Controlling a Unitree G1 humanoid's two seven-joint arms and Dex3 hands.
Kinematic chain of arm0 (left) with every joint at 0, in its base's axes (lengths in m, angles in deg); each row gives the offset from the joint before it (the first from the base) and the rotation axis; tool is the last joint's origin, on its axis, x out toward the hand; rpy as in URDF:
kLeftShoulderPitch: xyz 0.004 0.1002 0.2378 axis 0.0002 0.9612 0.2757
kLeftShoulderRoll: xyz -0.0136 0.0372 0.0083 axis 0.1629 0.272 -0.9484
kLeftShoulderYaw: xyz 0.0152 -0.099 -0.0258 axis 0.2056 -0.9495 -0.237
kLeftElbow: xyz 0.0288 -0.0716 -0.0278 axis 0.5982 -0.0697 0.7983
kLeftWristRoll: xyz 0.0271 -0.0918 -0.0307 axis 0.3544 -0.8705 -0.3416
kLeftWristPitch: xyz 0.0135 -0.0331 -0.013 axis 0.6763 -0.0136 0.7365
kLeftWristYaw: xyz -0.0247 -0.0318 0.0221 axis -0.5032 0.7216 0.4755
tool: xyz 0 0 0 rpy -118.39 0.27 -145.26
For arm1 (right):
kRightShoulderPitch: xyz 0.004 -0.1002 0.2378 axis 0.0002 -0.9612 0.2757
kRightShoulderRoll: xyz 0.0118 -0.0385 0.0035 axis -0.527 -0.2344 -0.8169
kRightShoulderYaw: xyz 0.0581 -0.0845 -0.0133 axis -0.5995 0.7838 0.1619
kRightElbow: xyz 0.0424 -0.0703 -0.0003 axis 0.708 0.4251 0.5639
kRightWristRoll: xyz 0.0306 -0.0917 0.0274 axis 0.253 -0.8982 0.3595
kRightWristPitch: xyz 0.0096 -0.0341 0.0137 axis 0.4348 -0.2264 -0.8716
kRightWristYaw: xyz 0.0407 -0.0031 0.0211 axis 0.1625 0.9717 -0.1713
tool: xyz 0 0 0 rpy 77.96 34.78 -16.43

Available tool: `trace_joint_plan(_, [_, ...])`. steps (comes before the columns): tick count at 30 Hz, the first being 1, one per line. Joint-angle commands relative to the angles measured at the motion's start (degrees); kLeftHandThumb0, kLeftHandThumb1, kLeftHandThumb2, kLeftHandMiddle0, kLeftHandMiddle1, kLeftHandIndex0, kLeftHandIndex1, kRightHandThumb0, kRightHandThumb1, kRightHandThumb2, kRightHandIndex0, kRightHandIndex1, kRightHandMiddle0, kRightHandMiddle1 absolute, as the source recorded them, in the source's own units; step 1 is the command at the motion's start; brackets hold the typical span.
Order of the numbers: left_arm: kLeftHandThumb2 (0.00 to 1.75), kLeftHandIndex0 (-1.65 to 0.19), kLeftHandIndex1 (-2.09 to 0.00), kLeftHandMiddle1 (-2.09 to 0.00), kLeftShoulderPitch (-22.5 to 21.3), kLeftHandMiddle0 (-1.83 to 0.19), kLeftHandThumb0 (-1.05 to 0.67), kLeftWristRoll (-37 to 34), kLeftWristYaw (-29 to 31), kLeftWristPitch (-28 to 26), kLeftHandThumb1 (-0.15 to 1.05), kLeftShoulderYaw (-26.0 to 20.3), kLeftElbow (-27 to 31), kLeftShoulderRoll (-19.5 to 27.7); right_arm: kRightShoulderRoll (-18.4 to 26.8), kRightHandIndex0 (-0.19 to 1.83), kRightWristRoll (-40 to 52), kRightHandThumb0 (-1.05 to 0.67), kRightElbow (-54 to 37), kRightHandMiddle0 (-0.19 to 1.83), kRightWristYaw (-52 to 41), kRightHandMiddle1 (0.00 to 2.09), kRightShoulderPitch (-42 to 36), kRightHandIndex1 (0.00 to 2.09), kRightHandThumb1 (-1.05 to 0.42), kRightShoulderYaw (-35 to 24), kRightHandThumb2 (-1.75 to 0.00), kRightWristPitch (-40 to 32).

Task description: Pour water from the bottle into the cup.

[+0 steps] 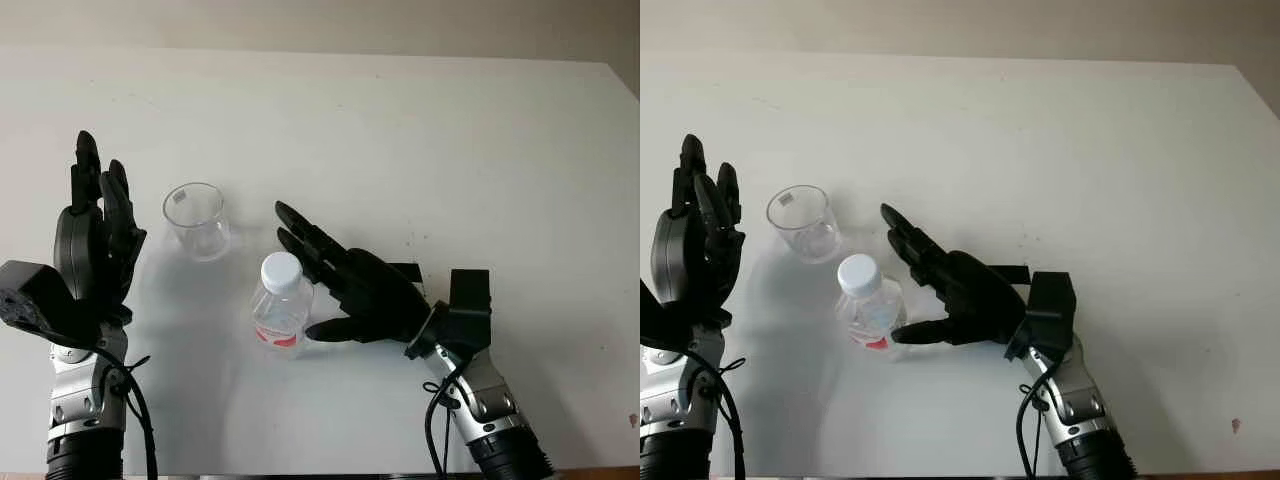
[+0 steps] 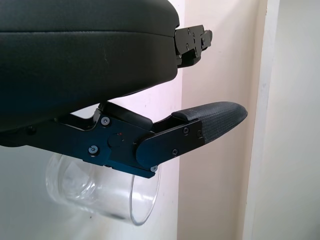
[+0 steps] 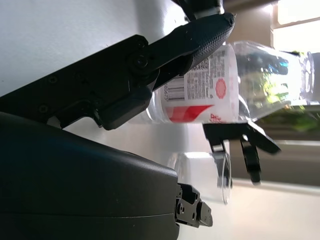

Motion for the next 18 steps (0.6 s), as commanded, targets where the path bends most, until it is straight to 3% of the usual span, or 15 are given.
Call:
trace_joint_plan(1, [0.72, 0.11, -0.08, -0.07, -0.9, 0.05, -0.7, 0.3, -0.2, 0.7, 1.05, -0.5, -0.9, 0.5, 1.4, -0.19, 0.0, -0.86, -1.2, -0.19, -1.5, 0.0, 0.7, 0.0, -0.83, 0.1, -0.04, -0.3])
trace_joint_plan(12, [0.73, 0.1, -0.08, -0.05, -1.8, 0.05, -0.7, 0.3, 0.1, 1.4, 1.05, -0.7, -2.5, 0.6, 2.7, -0.17, 2.3, -0.87, -3.0, -0.15, -7.0, 0.03, 2.8, 0.01, -0.81, 0.8, -0.05, -3.3])
trace_joint_plan(18, [0.73, 0.12, -0.07, -0.05, -2.4, 0.06, -0.7, 0.7, -0.4, 1.3, 1.05, -0.5, -2.7, 0.5, 1.6, 0.03, 1.5, -0.91, -0.6, 0.03, -7.5, 0.13, 4.4, 0.13, -0.81, 1.9, -0.05, -2.6])
